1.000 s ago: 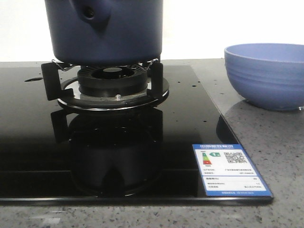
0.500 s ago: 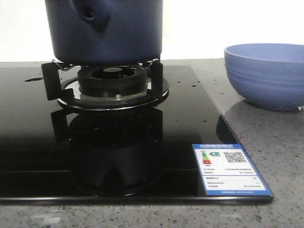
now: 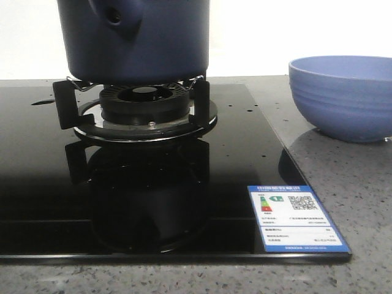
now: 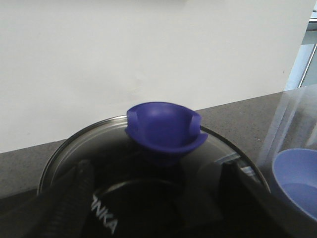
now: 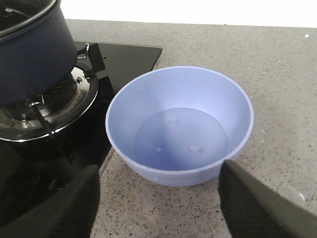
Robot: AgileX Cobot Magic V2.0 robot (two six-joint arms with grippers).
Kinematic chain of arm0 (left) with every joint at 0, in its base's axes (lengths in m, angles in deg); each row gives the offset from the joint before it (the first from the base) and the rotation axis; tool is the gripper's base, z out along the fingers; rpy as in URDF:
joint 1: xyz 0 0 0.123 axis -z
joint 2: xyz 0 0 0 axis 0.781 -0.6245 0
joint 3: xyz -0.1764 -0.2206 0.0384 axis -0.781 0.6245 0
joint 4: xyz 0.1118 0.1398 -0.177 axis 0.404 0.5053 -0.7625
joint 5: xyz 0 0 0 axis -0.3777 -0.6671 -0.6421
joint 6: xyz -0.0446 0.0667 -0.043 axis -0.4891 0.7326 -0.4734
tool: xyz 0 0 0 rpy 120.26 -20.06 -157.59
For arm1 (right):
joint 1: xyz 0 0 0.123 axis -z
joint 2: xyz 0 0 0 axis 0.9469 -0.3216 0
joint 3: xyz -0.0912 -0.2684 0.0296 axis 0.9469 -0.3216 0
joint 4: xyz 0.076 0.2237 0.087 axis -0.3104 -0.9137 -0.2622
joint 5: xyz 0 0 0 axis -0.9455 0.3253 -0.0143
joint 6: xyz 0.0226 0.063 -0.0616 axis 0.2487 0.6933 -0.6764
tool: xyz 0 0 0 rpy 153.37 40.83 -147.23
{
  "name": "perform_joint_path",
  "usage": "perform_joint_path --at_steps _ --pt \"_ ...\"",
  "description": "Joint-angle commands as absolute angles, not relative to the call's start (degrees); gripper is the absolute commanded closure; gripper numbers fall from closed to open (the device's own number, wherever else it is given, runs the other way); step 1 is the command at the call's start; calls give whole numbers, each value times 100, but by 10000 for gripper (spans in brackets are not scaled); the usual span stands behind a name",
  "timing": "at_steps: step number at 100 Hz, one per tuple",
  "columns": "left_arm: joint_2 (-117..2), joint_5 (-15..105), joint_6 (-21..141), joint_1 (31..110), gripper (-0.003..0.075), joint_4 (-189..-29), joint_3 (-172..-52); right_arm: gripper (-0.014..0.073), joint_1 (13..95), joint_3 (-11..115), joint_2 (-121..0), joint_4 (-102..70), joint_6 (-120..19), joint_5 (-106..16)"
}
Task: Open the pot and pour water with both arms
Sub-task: 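Move left gripper to the pot lid knob, right gripper to the bowl, then grasp the blue lid knob with left gripper and bowl rim with right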
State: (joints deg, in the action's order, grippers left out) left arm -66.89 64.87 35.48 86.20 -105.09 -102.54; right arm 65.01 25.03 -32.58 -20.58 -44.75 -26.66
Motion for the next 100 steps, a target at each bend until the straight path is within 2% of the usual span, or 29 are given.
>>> perform_joint_path --at_steps 1,29,100 --pt "-6899 6908 3539 8658 216 -10423 -10748 134 6501 2707 -3336 -2139 -4547 -2970" --pt "-7507 6878 3539 8650 216 -10397 -11239 134 6501 2707 -3336 -2139 -4547 -2961" --pt "-8058 7098 3539 8608 216 -10397 -11592 134 6501 2707 -3336 -2139 -4547 -2961"
